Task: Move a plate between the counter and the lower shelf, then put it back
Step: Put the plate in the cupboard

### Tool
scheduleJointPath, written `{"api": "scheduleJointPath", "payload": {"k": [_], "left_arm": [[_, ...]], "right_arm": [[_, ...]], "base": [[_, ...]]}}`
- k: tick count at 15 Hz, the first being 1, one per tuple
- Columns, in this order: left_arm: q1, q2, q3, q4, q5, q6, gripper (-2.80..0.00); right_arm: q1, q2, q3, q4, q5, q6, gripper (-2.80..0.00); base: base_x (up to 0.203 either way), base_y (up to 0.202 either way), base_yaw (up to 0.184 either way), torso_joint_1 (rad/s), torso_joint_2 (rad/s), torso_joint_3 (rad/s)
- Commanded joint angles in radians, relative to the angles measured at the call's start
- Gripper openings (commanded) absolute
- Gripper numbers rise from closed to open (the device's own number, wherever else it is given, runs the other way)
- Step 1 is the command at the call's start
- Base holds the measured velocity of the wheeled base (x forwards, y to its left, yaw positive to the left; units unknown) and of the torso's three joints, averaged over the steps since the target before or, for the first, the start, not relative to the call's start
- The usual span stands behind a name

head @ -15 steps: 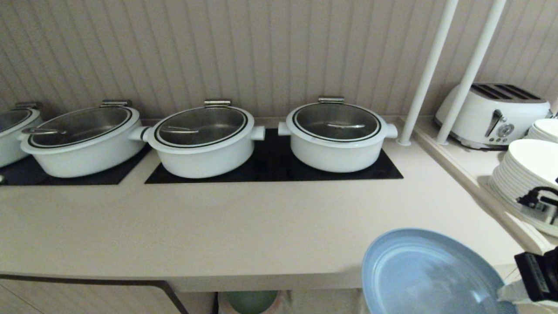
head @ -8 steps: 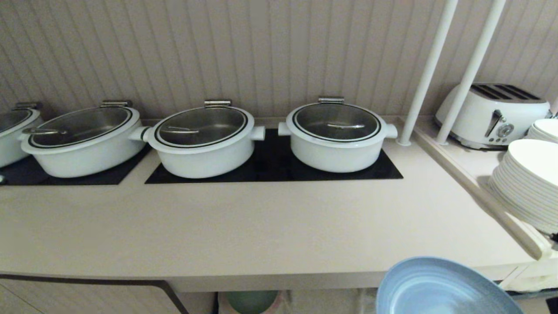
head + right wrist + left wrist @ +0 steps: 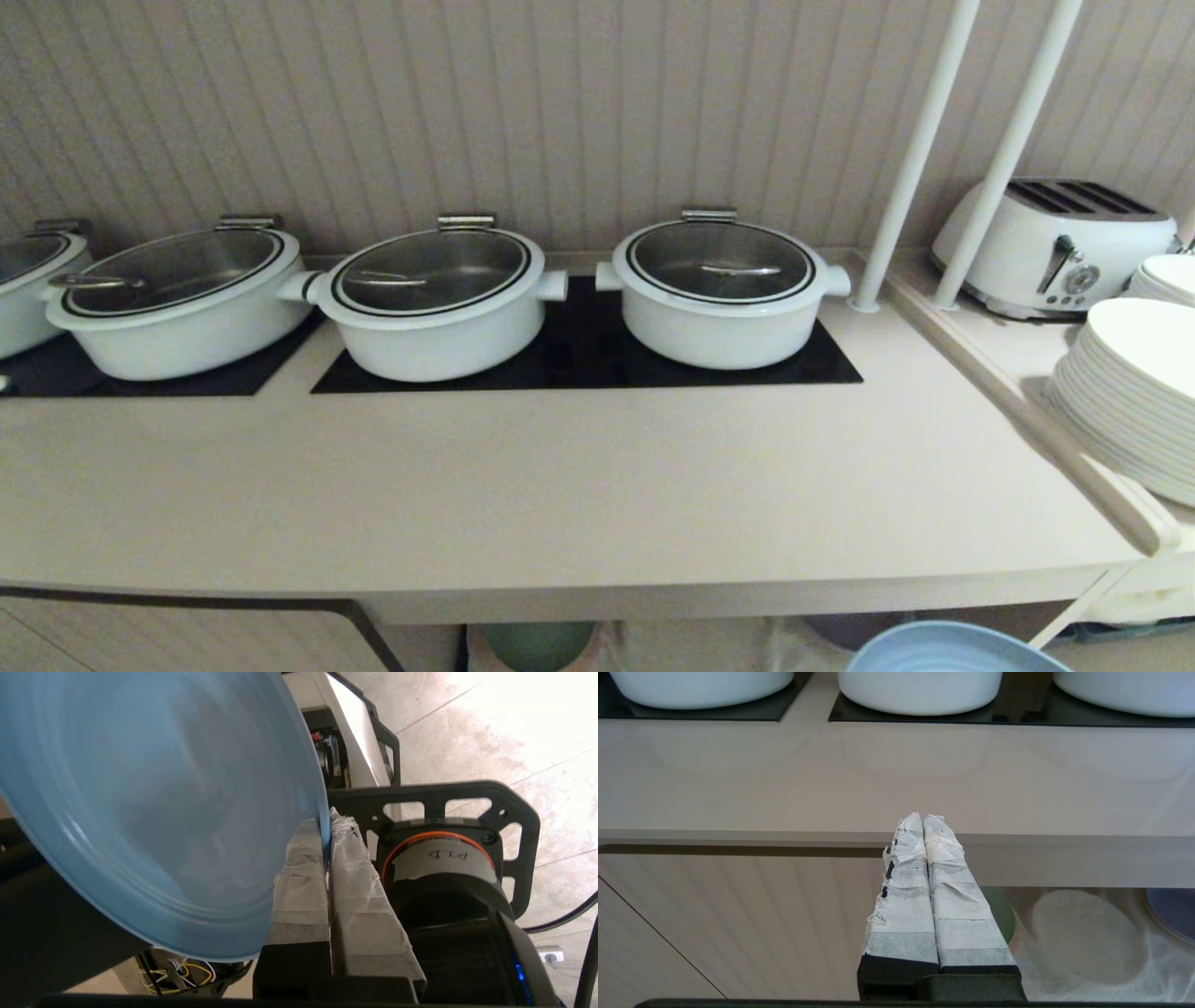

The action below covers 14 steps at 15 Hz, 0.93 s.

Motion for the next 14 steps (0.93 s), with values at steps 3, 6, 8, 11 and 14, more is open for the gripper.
{"api": "scheduleJointPath", "payload": {"k": [3,6,8,11,14], "left_arm": [[0.000,0.000,0.000,0.000,0.001,-0.001,-2.80],[0.000,0.000,-0.001,0.000,0.001,-0.001,-2.80],[0.000,0.000,0.000,0.000,0.001,-0.001,-2.80],[0.000,0.000,-0.001,0.000,0.001,-0.001,-2.80],[0.000,0.000,0.000,0.000,0.001,-0.001,-2.80]], "right_arm": [[0.001,-0.019,0.016,0.004,0.006,0.000,-2.80],[0.002,-0.019,0.026,0.003,0.009,-0.001,-2.80],[0.002,-0.019,0.026,0.004,0.009,0.000,-2.80],[0.002,-0.017,0.027,0.003,0.009,0.000,-2.80],[0.001,-0.017,0.037,0.003,0.009,0.000,-2.80]], "base": [[0.000,0.000,0.000,0.000,0.00,0.000],[0.000,0.000,0.000,0.000,0.00,0.000],[0.000,0.000,0.000,0.000,0.00,0.000],[0.000,0.000,0.000,0.000,0.00,0.000],[0.000,0.000,0.000,0.000,0.00,0.000]]}}
